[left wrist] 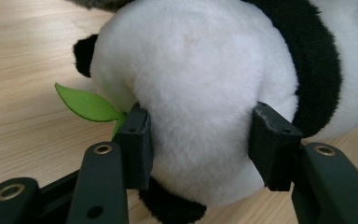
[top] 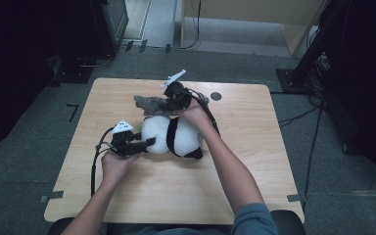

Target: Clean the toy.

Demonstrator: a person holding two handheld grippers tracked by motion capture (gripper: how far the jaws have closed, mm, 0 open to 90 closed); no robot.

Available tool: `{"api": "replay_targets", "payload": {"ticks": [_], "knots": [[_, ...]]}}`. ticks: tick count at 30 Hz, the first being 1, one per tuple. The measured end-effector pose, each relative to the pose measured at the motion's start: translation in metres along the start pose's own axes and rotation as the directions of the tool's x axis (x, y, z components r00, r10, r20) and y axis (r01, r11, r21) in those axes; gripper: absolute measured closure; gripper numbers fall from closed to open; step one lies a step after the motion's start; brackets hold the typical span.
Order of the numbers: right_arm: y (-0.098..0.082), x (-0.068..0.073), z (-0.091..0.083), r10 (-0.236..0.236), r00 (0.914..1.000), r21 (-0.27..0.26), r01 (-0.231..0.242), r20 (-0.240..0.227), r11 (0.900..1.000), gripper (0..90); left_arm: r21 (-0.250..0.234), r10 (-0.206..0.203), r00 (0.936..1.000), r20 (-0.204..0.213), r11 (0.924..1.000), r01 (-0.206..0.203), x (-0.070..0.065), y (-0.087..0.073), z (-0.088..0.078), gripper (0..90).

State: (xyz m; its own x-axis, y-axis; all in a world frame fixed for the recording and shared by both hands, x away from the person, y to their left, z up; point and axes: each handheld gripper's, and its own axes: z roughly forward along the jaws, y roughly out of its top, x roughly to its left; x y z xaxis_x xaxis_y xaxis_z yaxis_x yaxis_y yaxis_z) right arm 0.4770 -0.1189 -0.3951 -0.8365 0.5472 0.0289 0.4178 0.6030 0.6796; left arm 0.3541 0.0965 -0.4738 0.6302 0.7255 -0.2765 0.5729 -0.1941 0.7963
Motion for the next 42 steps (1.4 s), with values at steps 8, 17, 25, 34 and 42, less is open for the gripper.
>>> {"api": "replay_targets", "payload": {"ticks": [8, 17, 25, 34, 42], "knots": [[-0.009, -0.006, 0.001, -0.004, 1.0000, 0.036, 0.004, -0.008, 0.999, 76.3, 0.002, 0.001, 1.0000, 0.002, 1.0000, -0.001, 0.000, 0.000, 0.000, 47.0], [-0.036, -0.028, -0.015, 0.054, 0.9985, 0.046, -0.054, 0.013, 0.997, 76.4, 0.005, 0.009, 1.0000, 0.003, 0.9999, -0.009, 0.000, 0.000, 0.000, 46.9], [-0.053, -0.041, -0.031, 0.077, 0.9959, 0.050, -0.080, 0.048, 0.996, 76.3, 0.006, 0.008, 1.0000, 0.003, 0.9999, -0.008, 0.000, 0.000, 0.000, 46.9], [-0.076, -0.051, -0.044, 0.133, 0.9892, 0.018, -0.134, 0.062, 0.991, 76.4, 0.008, 0.009, 0.9999, 0.005, 0.9999, -0.009, 0.000, 0.000, 0.000, 46.9], [-0.094, -0.061, -0.052, 0.170, 0.9800, 0.042, -0.175, 0.103, 0.984, 76.3, 0.014, 0.004, 0.9999, 0.015, 0.9999, -0.005, 0.002, 0.000, 0.000, 46.9]]}}
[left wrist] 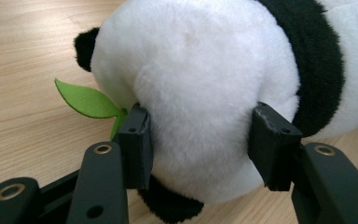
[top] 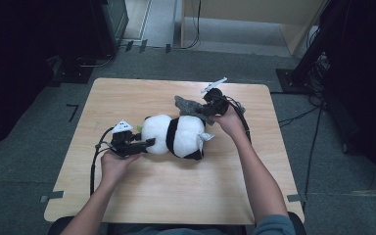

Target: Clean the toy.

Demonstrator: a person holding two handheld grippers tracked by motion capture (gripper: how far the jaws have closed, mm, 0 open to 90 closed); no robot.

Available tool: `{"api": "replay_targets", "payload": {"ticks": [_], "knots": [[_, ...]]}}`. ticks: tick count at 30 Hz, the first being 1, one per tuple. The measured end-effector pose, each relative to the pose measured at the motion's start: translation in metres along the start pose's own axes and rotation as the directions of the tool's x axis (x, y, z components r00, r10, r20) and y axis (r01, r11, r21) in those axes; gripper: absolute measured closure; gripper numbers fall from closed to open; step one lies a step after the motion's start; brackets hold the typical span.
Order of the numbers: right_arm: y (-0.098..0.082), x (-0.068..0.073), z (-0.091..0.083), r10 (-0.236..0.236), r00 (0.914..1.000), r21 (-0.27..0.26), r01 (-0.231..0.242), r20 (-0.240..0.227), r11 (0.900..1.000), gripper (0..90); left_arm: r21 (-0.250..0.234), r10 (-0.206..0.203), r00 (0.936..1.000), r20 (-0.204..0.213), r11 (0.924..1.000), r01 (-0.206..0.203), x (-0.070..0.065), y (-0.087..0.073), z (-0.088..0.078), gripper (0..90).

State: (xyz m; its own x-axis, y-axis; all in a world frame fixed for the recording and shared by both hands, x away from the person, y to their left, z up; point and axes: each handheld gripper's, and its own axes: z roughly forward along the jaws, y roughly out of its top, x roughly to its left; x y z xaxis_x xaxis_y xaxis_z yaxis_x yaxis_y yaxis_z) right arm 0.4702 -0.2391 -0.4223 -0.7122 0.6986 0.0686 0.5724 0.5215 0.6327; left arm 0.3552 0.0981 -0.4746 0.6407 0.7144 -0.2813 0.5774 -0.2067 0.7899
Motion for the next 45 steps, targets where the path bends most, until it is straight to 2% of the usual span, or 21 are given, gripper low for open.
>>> {"api": "replay_targets", "payload": {"ticks": [3, 7, 13, 17, 27, 32, 40, 45], "knots": [[-0.004, -0.006, -0.005, 0.030, 0.9995, -0.003, -0.030, 0.011, 1.000, 76.4, 0.001, -0.001, 1.0000, 0.003, 1.0000, 0.001, 0.000, 0.000, 0.000, 46.9], [0.002, -0.002, -0.020, 0.038, 0.9990, -0.069, -0.037, 0.024, 0.997, 76.4, -0.003, -0.002, 1.0000, 0.005, 1.0000, 0.002, 0.000, 0.001, 0.000, 46.9], [0.026, 0.020, -0.035, -0.030, 0.9988, -0.113, 0.034, 0.039, 0.993, 76.3, -0.005, -0.002, 1.0000, 0.006, 1.0000, 0.002, 0.000, 0.001, 0.000, 46.7], [0.041, 0.038, -0.035, -0.045, 0.9987, -0.129, 0.048, 0.026, 0.990, 76.3, -0.009, -0.003, 1.0000, 0.008, 1.0000, 0.003, 0.001, 0.001, 0.000, 46.5], [0.067, 0.078, -0.020, -0.099, 0.9951, -0.126, 0.097, -0.006, 0.987, 76.3, -0.012, 0.004, 1.0000, 0.007, 0.9999, -0.004, 0.001, 0.001, 0.001, 46.4], [0.076, 0.096, -0.010, -0.111, 0.9929, -0.136, 0.104, -0.043, 0.985, 76.2, -0.012, 0.005, 1.0000, 0.005, 0.9999, -0.005, 0.001, 0.001, 0.000, 46.4], [0.079, 0.119, 0.013, -0.136, 0.9869, -0.096, 0.128, -0.086, 0.987, 75.6, -0.013, 0.001, 1.0000, 0.005, 0.9999, -0.001, 0.000, 0.001, 0.001, 46.4], [0.073, 0.125, 0.023, -0.149, 0.9838, -0.075, 0.142, -0.100, 0.987, 75.9, -0.012, -0.002, 1.0000, 0.001, 0.9999, 0.002, 0.000, 0.001, 0.001, 46.3]]}}
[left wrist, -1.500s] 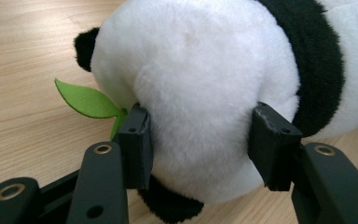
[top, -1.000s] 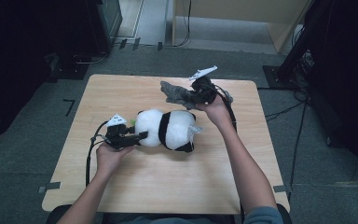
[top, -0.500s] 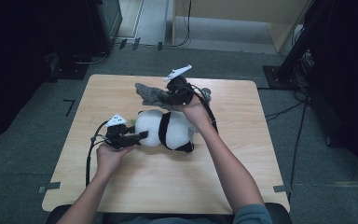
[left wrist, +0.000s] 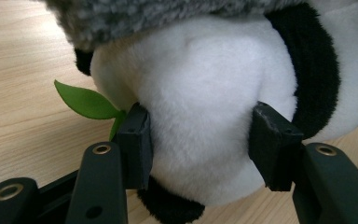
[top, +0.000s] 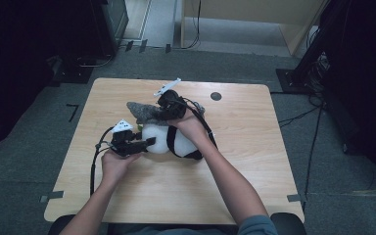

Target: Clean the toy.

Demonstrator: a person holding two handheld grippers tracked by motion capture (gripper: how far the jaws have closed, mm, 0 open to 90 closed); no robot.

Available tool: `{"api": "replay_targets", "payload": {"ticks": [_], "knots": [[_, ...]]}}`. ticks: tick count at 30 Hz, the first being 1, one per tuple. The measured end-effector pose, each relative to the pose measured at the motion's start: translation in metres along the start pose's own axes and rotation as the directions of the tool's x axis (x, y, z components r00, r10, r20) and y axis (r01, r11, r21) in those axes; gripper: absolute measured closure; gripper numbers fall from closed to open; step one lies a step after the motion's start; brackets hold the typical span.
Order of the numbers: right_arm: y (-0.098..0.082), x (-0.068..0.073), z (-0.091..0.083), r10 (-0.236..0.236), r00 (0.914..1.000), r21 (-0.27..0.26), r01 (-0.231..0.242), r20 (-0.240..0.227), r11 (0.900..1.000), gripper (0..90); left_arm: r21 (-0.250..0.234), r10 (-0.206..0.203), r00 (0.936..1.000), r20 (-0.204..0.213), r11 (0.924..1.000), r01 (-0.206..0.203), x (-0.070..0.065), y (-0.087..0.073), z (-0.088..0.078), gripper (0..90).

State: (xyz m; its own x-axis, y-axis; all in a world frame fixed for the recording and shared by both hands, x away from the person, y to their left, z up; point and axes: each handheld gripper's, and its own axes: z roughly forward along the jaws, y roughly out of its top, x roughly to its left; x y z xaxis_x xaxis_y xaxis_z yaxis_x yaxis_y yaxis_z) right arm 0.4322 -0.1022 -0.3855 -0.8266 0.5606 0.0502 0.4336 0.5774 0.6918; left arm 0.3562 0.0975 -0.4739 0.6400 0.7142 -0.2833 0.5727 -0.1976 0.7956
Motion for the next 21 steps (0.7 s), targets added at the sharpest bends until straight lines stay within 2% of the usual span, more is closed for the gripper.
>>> {"api": "replay_targets", "payload": {"ticks": [4, 11, 21], "knots": [[-0.006, -0.001, 0.000, 0.007, 1.0000, -0.003, -0.007, 0.002, 1.000, 75.7, -0.001, 0.002, 1.0000, -0.002, 1.0000, -0.002, 0.000, 0.000, 0.000, 46.4], [-0.016, -0.002, -0.011, -0.013, 0.9994, 0.015, 0.012, 0.031, 1.000, 75.8, -0.001, 0.002, 1.0000, 0.000, 1.0000, -0.002, 0.000, 0.000, 0.000, 46.4], [-0.036, -0.020, -0.039, 0.026, 0.9963, 0.015, -0.027, 0.081, 1.000, 75.8, -0.001, 0.000, 1.0000, 0.004, 1.0000, 0.000, 0.000, 0.000, 0.000, 46.4]]}}
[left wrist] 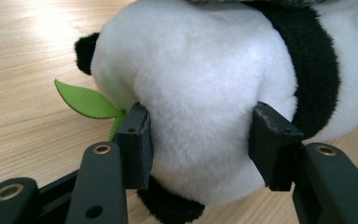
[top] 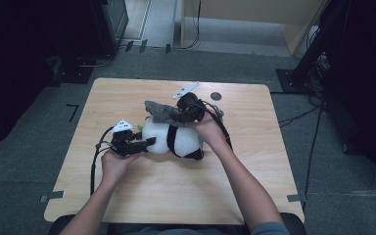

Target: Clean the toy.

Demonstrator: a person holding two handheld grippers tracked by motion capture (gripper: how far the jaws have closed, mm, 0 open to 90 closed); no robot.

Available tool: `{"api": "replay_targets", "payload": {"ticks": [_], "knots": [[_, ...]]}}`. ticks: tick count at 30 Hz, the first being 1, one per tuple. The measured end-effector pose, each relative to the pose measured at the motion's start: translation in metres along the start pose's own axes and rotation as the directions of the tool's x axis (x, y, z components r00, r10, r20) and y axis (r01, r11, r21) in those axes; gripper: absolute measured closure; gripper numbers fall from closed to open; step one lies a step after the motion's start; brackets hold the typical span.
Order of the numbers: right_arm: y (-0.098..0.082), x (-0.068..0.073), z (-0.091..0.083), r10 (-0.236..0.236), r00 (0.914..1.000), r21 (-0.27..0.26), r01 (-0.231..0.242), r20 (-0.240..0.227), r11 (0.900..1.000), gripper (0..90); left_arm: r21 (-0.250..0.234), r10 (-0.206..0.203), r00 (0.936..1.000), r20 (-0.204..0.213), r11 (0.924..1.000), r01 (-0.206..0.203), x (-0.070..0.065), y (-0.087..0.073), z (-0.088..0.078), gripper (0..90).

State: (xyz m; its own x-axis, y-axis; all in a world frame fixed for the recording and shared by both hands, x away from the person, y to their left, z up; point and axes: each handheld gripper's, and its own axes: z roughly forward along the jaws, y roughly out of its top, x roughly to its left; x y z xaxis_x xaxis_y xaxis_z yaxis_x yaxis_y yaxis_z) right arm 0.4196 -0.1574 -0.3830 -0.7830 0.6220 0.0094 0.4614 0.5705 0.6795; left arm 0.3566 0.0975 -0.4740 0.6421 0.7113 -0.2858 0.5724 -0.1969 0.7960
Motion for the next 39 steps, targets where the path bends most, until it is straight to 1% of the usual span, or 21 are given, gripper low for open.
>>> {"api": "replay_targets", "payload": {"ticks": [3, 5, 9, 11, 17, 21, 24, 27, 31, 35, 39], "knots": [[-0.005, -0.007, -0.011, 0.006, 0.9998, -0.005, -0.006, 0.018, 1.000, 75.8, -0.002, -0.001, 1.0000, 0.001, 1.0000, 0.001, 0.000, 0.000, 0.000, 46.4], [-0.010, -0.011, -0.019, 0.021, 0.9994, -0.011, -0.021, 0.028, 1.000, 75.8, -0.002, -0.002, 1.0000, 0.003, 1.0000, 0.002, 0.000, 0.000, 0.000, 46.4], [-0.021, -0.021, -0.030, 0.049, 0.9982, -0.025, -0.048, 0.035, 0.999, 75.8, -0.003, -0.002, 1.0000, 0.004, 1.0000, 0.002, 0.001, 0.000, 0.000, 46.3], [-0.027, -0.026, -0.034, 0.071, 0.9969, -0.031, -0.070, 0.036, 0.997, 75.8, -0.003, -0.001, 1.0000, 0.004, 1.0000, 0.001, 0.001, 0.000, 0.000, 45.9], [-0.041, -0.036, -0.048, 0.094, 0.9940, -0.043, -0.092, 0.056, 0.995, 75.9, -0.005, 0.003, 1.0000, 0.005, 1.0000, -0.003, 0.001, -0.001, 0.000, 44.9], [-0.050, -0.042, -0.054, 0.116, 0.9908, -0.037, -0.114, 0.070, 0.993, 75.9, -0.006, 0.006, 1.0000, 0.002, 1.0000, -0.006, 0.001, -0.001, 0.000, 42.2], [-0.052, -0.045, -0.059, 0.121, 0.9896, -0.051, -0.117, 0.079, 0.992, 76.0, -0.008, 0.009, 0.9999, 0.004, 0.9999, -0.009, 0.001, -0.001, 0.001, 40.0], [-0.048, -0.043, -0.063, 0.127, 0.9889, -0.072, -0.121, 0.078, 0.990, 76.0, -0.015, 0.012, 0.9999, 0.009, 0.9998, -0.011, 0.001, -0.001, 0.001, 36.2], [-0.034, -0.036, -0.062, 0.105, 0.9923, -0.092, -0.098, 0.067, 0.991, 76.0, -0.023, 0.013, 0.9999, 0.012, 0.9997, -0.012, 0.002, -0.002, 0.001, 31.8], [-0.014, -0.024, -0.051, 0.068, 0.9965, -0.091, -0.063, 0.048, 0.994, 75.9, -0.026, 0.013, 0.9998, 0.013, 0.9996, -0.012, 0.002, -0.001, 0.002, 30.2], [0.002, -0.015, -0.035, 0.047, 0.9986, -0.075, -0.045, 0.024, 0.996, 76.1, -0.025, 0.010, 0.9998, 0.017, 0.9996, -0.010, 0.003, -0.002, 0.001, 29.5]]}}
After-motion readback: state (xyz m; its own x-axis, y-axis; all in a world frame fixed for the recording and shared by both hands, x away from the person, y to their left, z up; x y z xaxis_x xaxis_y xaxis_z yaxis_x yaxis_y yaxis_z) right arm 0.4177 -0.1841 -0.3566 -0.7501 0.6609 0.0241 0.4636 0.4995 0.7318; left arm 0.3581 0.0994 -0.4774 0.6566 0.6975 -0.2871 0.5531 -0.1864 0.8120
